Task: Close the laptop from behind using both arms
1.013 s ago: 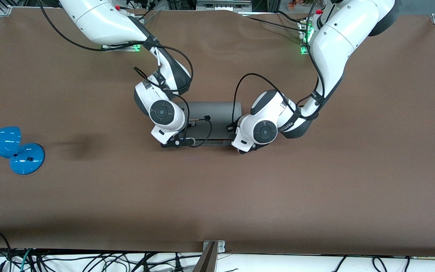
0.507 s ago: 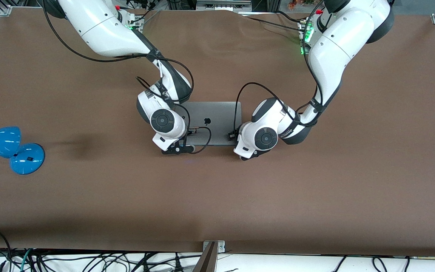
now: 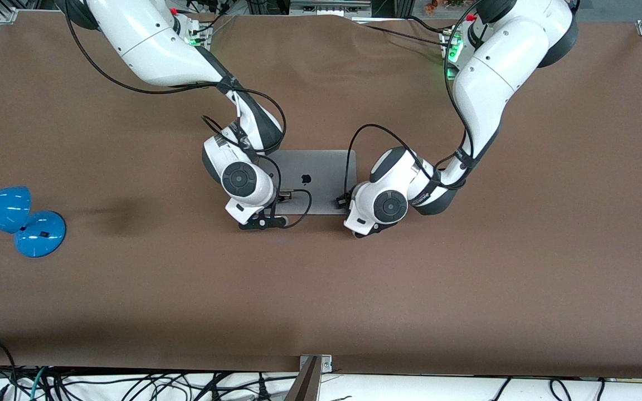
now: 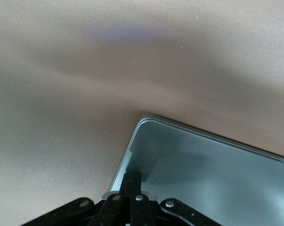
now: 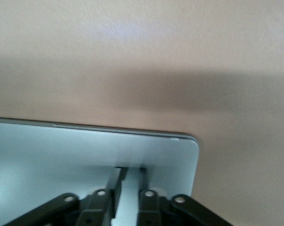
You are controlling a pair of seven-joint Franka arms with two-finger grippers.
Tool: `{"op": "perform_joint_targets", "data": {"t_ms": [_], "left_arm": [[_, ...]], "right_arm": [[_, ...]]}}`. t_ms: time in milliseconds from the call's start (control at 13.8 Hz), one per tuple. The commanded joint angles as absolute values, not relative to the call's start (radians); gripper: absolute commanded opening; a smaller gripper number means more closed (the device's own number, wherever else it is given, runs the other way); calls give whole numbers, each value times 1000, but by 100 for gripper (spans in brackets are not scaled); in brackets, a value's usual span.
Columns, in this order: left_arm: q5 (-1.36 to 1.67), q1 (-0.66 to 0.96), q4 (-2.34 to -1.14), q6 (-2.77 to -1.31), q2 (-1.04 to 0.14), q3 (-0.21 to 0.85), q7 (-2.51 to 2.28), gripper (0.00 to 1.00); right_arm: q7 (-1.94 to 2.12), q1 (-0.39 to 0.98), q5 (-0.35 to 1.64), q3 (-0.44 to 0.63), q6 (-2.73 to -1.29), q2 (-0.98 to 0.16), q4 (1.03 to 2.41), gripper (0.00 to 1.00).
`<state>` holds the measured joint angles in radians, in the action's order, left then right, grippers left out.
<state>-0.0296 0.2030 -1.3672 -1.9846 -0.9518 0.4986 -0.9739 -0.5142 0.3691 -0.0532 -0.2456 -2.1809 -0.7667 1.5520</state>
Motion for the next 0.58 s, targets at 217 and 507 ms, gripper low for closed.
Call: {"op": "perform_joint_targets", "data": {"t_ms": [217, 507], "left_arm": [[-89, 199, -1332, -1997, -962, 483, -971, 100], [-94, 163, -1333, -1887, -866, 482, -912, 100]], "right_arm": [[-508, 348, -55, -244, -2099, -674, 1523, 100], [-500, 295, -55, -244, -1968, -595, 1523, 100]]}}
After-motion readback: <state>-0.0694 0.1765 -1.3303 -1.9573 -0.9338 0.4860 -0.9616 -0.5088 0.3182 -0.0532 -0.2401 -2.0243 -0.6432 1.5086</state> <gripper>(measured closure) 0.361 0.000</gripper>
